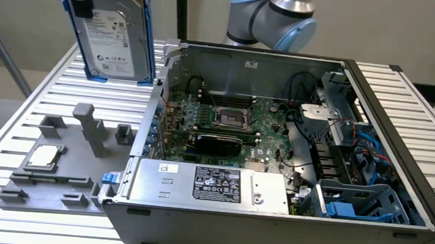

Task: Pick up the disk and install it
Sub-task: 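Pick up the disk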

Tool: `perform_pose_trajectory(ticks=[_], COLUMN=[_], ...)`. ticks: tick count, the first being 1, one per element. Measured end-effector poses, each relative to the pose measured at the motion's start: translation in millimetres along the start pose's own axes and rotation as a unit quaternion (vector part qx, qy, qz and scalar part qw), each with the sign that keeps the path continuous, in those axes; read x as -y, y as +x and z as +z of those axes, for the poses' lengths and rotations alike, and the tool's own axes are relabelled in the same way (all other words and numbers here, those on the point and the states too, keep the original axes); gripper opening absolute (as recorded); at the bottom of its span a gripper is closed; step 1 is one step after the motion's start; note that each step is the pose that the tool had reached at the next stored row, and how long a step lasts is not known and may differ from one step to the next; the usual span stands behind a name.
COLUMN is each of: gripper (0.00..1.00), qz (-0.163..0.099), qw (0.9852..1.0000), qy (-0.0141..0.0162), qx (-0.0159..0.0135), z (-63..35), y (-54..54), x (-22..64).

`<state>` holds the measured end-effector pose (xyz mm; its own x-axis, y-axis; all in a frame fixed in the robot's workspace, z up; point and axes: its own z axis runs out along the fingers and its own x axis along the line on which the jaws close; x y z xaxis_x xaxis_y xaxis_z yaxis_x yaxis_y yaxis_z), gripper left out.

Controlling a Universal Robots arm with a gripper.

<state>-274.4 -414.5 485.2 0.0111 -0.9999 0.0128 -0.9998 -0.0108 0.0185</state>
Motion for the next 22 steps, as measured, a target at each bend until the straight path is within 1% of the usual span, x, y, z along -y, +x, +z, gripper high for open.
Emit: perform_pose_trajectory(ticks=[13,22], gripper=[0.33,0.33], qz=[0.000,0.000], qw=[1.0000,1.0000], qy=[0.0000,0.0001], qx=[0.0003,0.0023], z=[-0.9,-1.5], y=[27.0,39.4], x=[54.4,95.2])
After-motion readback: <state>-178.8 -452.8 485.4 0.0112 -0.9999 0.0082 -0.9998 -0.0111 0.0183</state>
